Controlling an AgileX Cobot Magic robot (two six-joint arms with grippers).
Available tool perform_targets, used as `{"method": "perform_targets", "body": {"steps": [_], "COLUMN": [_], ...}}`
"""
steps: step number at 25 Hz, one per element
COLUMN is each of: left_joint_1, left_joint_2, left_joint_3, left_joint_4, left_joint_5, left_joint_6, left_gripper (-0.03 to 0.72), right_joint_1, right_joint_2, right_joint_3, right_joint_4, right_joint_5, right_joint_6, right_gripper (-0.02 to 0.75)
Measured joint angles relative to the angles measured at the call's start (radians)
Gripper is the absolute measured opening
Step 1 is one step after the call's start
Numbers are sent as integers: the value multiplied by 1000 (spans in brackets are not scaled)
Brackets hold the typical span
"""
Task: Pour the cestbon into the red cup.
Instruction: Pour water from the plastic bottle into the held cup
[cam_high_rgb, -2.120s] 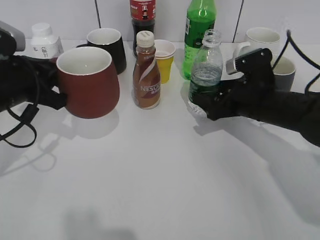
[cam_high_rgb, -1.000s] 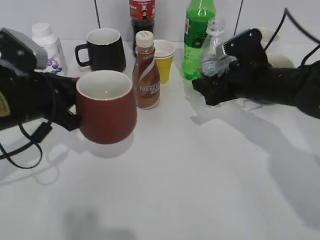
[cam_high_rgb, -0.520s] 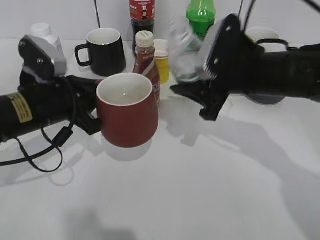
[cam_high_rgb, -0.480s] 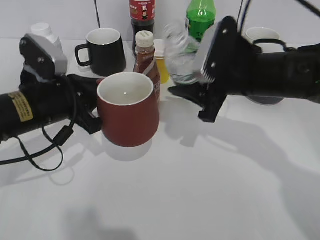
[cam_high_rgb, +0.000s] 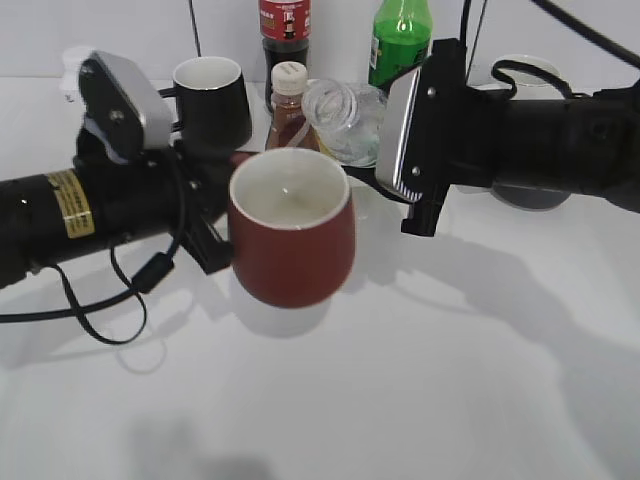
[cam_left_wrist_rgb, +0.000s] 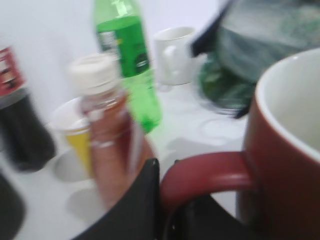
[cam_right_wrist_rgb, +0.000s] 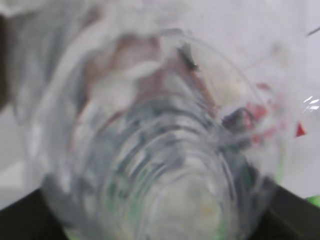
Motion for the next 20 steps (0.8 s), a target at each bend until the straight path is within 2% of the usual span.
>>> {"method": "perform_targets", "body": {"steps": [7,11,20], "left_joint_1": [-20,-31,-69], "left_joint_2": [10,10,10], "left_joint_3": [-14,-38,-51], "left_joint_4": [9,8,26], "left_joint_5": [51,115,137], "left_joint_6": [0,0,0], "left_gripper": [43,43,43], "right_joint_1": [0,0,0], "right_joint_2": [0,0,0], "right_joint_3": [0,0,-5], "right_joint_4": [108,117,123], "right_joint_5": [8,8,13], "right_joint_6": [-221,-314,-467], "right_gripper": [479,479,479]}}
